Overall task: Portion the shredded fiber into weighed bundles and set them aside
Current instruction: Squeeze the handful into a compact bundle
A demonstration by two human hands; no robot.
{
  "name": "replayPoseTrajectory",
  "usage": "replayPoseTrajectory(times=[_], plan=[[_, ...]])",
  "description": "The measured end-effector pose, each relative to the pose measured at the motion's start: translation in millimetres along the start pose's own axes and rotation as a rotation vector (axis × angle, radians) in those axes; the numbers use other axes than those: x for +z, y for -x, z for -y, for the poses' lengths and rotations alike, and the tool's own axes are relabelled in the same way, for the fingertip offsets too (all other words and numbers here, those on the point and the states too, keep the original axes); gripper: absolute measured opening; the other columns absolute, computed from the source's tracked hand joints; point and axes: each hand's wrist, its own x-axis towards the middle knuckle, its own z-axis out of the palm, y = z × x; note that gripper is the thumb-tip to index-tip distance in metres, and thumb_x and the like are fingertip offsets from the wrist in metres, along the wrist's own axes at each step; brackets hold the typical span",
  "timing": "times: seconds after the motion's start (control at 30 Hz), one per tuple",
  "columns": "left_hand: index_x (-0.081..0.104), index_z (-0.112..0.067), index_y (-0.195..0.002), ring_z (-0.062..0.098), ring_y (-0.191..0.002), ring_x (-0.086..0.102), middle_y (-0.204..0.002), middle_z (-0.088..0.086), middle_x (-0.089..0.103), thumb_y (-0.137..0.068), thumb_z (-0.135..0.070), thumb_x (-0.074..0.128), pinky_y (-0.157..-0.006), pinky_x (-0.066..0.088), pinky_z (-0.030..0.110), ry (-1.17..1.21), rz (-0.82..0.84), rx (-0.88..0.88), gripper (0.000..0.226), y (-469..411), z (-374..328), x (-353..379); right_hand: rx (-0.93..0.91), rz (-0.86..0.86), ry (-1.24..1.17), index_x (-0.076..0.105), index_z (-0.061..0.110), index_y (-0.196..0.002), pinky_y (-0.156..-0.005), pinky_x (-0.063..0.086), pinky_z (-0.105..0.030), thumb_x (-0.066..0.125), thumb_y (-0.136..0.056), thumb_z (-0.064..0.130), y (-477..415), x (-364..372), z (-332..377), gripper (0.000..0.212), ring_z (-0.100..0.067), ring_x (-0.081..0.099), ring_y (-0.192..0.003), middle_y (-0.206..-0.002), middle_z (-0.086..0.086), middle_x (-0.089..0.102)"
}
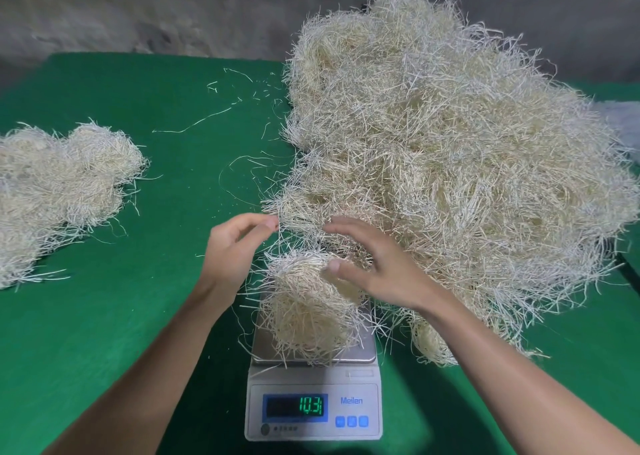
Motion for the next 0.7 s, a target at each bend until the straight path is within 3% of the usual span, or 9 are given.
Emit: replayPoseTrajectory(times=[0.07, 0.13, 0.27, 0.3, 0.37, 0.47, 0.53, 0.6, 0.7], plan=[[0.068, -0.027, -0.084, 0.005, -0.088, 0.062, -0.090, -0.010, 0.069, -0.089, -0.015, 0.060, -0.079, 0.046, 0.022, -0.096, 0.038, -0.105, 0.016, 0.1, 8.7, 1.4, 0.013, 0.111, 0.164, 0.013, 0.050, -0.145, -0.117, 0.002, -0.052, 0.049, -0.074, 0.068, 1.2, 18.2, -3.3, 0.081, -0.014, -0.002, -0.145, -0.157, 0.013, -0.002], [0.066, -0.028, -0.084, 0.004, -0.082, 0.060, -0.087, -0.009, 0.067, -0.089, -0.014, 0.059, -0.073, 0.045, 0.023, -0.257, 0.090, -0.154, 0.016, 3.3, 20.3, 3.4, 0.065, 0.176, 0.309, -0.012, 0.062, -0.137, -0.112, -0.012, -0.056, 0.049, -0.061, 0.078, 3.2, 44.1, -8.9, 0.100, -0.021, -0.026, -0.141, -0.152, 0.012, -0.028], [0.064, -0.021, -0.086, -0.004, -0.055, 0.054, -0.078, 0.001, 0.064, -0.089, -0.010, 0.058, -0.048, 0.043, 0.012, -0.424, 0.192, -0.160, 0.012, 18.3, 41.4, 8.1, 0.132, 0.173, 0.396, -0.029, 0.063, -0.128, -0.101, -0.024, -0.060, 0.065, -0.053, 0.079, 4.7, 89.2, -23.4, 0.121, -0.031, -0.040, -0.132, -0.143, 0.008, -0.046], [0.064, -0.019, -0.090, -0.003, -0.056, 0.054, -0.080, 0.004, 0.065, -0.087, -0.011, 0.059, -0.048, 0.045, 0.014, -0.439, 0.199, -0.177, 0.010, 22.6, 44.8, 9.2, 0.140, 0.167, 0.405, -0.029, 0.063, -0.128, -0.102, -0.023, -0.061, 0.068, -0.054, 0.077, 4.8, 96.8, -27.1, 0.123, -0.033, -0.038, -0.133, -0.145, 0.006, -0.045], [0.064, -0.019, -0.102, 0.007, -0.081, 0.060, -0.098, -0.004, 0.065, -0.082, -0.022, 0.066, -0.068, 0.051, 0.024, -0.531, 0.136, -0.170, 0.021, 26.8, 51.1, 9.6, 0.146, 0.152, 0.428, -0.025, 0.061, -0.132, -0.108, -0.014, -0.061, 0.070, -0.060, 0.071, 4.7, 107.2, -31.3, 0.120, -0.037, -0.022, -0.140, -0.153, -0.001, -0.031], [0.049, -0.028, -0.129, 0.012, -0.121, 0.038, -0.129, -0.014, 0.044, -0.066, -0.051, 0.060, -0.104, 0.033, 0.042, -0.649, 0.016, -0.169, 0.068, 24.9, 56.1, 5.9, 0.107, 0.080, 0.442, 0.007, 0.053, -0.143, -0.112, 0.024, -0.055, 0.075, -0.072, 0.045, 3.6, 107.8, -33.9, 0.099, -0.034, 0.028, -0.135, -0.151, -0.013, 0.023], [0.034, -0.025, -0.143, 0.019, -0.134, 0.030, -0.146, -0.004, 0.034, -0.067, -0.057, 0.052, -0.111, 0.024, 0.049, -0.455, -0.024, -0.253, 0.085, 19.7, 54.7, 1.8, 0.106, -0.014, 0.296, 0.031, 0.048, -0.139, -0.102, 0.042, -0.045, 0.074, -0.075, 0.024, -1.0, 99.4, -34.5, 0.080, -0.028, 0.045, -0.122, -0.137, -0.009, 0.044], [0.021, -0.026, -0.149, 0.022, -0.141, 0.022, -0.154, -0.003, 0.023, -0.078, -0.061, 0.045, -0.113, 0.016, 0.049, -0.176, -0.015, -0.291, 0.083, 17.2, 54.1, 0.1, 0.124, -0.169, 0.074, 0.038, 0.054, -0.128, -0.101, 0.045, -0.038, 0.073, -0.074, 0.015, -11.7, 83.3, -27.3, 0.075, -0.016, 0.049, -0.117, -0.135, 0.003, 0.049], [0.025, -0.039, -0.147, 0.033, -0.141, 0.025, -0.154, -0.002, 0.024, -0.072, -0.075, 0.043, -0.106, 0.021, 0.066, 0.470, 0.140, -0.523, 0.085, 2.4, 32.4, 8.5, 0.108, -0.343, -0.176, 0.042, 0.062, -0.120, -0.098, 0.046, -0.048, 0.073, -0.071, 0.009, -36.8, 49.6, -5.8, 0.079, -0.018, 0.053, -0.115, -0.132, 0.015, 0.045]])
